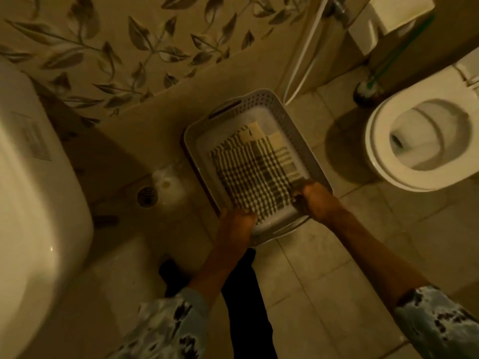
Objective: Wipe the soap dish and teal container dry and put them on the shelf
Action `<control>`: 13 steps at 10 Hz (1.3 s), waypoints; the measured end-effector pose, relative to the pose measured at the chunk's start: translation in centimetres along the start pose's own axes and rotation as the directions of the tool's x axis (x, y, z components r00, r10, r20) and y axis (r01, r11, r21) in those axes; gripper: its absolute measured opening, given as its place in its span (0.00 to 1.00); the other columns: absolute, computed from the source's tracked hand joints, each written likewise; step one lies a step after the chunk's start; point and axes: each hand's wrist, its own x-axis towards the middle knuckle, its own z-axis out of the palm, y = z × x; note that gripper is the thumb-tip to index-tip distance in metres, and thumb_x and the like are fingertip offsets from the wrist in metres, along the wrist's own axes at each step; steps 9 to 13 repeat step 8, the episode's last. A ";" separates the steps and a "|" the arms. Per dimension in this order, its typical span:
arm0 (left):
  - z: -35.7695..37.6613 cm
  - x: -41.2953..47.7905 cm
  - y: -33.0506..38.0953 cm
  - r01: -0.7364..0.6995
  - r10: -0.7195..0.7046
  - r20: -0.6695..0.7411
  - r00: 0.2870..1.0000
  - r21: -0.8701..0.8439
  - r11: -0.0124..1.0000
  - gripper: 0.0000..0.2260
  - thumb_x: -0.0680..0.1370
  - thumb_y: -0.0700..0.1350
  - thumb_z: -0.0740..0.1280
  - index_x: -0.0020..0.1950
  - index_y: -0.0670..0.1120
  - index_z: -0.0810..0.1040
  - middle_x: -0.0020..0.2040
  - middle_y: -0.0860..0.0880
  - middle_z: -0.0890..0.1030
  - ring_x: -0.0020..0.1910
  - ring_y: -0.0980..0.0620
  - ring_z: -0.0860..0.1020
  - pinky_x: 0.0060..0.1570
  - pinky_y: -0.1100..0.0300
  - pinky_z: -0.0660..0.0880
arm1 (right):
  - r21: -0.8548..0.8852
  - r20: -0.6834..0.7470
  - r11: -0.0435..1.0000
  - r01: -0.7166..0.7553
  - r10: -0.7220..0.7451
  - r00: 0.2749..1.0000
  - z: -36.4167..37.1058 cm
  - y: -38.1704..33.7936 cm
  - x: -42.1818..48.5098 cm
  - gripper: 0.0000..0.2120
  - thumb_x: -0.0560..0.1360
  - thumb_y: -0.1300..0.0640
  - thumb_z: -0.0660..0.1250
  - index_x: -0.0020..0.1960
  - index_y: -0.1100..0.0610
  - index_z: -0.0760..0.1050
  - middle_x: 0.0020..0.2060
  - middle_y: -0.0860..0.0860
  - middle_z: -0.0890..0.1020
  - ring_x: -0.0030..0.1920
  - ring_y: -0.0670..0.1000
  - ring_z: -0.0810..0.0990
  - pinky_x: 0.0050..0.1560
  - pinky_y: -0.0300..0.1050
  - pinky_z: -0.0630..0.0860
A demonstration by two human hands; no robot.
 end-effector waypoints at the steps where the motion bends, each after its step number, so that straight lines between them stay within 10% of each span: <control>1: 1.0 0.2 0.4 -0.019 0.013 0.049 0.999 0.129 0.991 0.07 0.73 0.42 0.66 0.50 0.49 0.77 0.51 0.48 0.79 0.55 0.46 0.75 0.63 0.50 0.58 | 0.049 0.012 0.998 0.047 -0.048 0.999 0.6 0.0 -0.6 0.12 0.75 0.60 0.67 0.57 0.60 0.77 0.54 0.58 0.79 0.54 0.57 0.77 0.53 0.43 0.70; 3: 0.7 0.7 0.7 -0.022 0.026 -0.059 0.998 0.075 0.997 0.07 0.69 0.39 0.68 0.46 0.47 0.76 0.50 0.47 0.79 0.51 0.45 0.75 0.51 0.56 0.63 | -0.039 -0.079 0.996 0.086 -0.089 0.993 0.5 -1.6 -1.0 0.12 0.75 0.54 0.65 0.56 0.58 0.77 0.54 0.58 0.79 0.54 0.57 0.77 0.53 0.45 0.71; 13: -2.4 -3.7 0.0 0.011 -0.015 -0.073 0.997 -0.060 0.998 0.08 0.74 0.41 0.67 0.53 0.43 0.77 0.56 0.45 0.79 0.58 0.44 0.76 0.60 0.53 0.70 | -0.056 0.035 0.997 0.057 -0.055 0.998 0.2 -5.7 -5.3 0.13 0.78 0.54 0.61 0.59 0.57 0.75 0.52 0.58 0.80 0.50 0.57 0.79 0.48 0.46 0.74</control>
